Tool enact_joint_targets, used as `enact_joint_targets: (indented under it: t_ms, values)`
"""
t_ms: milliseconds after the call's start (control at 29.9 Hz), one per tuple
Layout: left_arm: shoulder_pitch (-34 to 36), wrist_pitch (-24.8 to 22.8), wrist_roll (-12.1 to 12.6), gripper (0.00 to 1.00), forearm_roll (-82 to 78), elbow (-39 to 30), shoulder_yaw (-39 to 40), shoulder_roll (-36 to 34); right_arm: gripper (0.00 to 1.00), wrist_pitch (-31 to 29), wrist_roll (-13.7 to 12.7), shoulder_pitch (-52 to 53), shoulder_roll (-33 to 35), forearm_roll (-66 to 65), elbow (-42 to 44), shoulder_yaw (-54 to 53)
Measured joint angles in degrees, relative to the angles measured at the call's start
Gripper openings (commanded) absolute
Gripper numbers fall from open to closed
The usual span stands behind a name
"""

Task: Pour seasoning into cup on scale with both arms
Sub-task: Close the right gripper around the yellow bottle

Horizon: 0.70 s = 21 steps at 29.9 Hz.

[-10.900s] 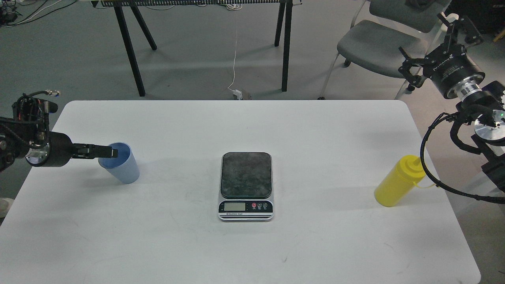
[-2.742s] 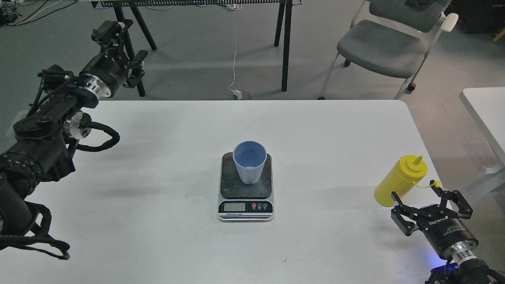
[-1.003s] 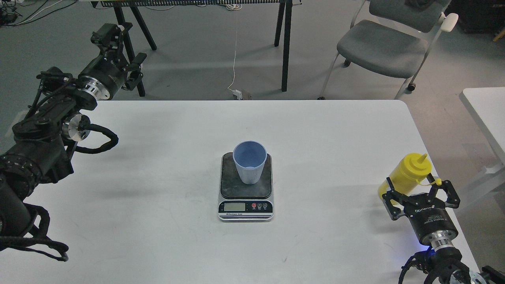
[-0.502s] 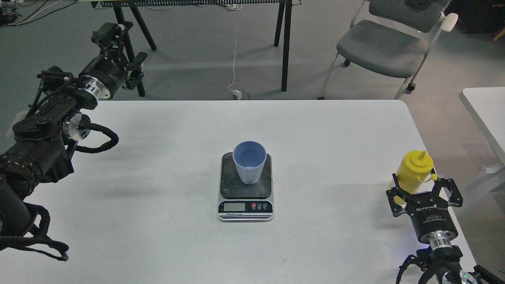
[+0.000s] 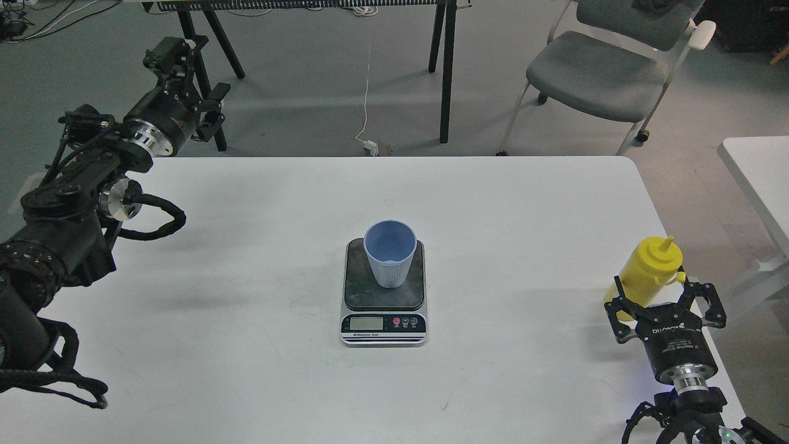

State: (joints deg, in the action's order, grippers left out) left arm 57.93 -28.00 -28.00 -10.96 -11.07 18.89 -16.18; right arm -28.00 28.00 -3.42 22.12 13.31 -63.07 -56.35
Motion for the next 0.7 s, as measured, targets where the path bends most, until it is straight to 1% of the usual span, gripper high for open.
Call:
enact_joint_targets:
  t_ms: [134,301,334,368,401,435,535,702]
  values:
    - [0.00,0.00,0.00,0.87,-0.09,0.00,0.00,-0.06,0.88,0.00,0.00,-0.01,-0.01,-0.35,0.00,-0.12]
    - [0.00,0.00,0.00,0.87,-0.12,0.00,0.00,-0.16,0.76,0.00,0.00,-0.13,-0.05,-0.41,0.02,-0.16]
    - [0.00,0.00,0.00,0.87,-0.12,0.00,0.00,-0.17,0.71,0.00,0.00,-0.16,-0.06,-0.44,0.05,-0.16]
    - [0.00,0.00,0.00,0.87,-0.12,0.00,0.00,-0.17,0.63,0.00,0.00,-0.18,-0.06,-0.44,0.08,-0.17]
    - [0.00,0.01,0.00,0.87,-0.12,0.00,0.00,-0.17,0.52,0.00,0.00,-0.22,-0.07,-0.44,0.11,-0.20]
    - [0.00,0.01,0.00,0.87,-0.12,0.00,0.00,-0.18,0.49,0.00,0.00,-0.24,-0.07,-0.45,0.13,-0.23]
    - [0.00,0.00,0.00,0.87,-0.12,0.00,0.00,-0.18,0.50,0.00,0.00,-0.27,-0.18,-0.49,0.33,-0.56]
    - [0.00,0.00,0.00,0.87,-0.12,0.00,0.00,-0.18,0.47,0.00,0.00,-0.27,-1.13,-1.40,1.11,-0.95]
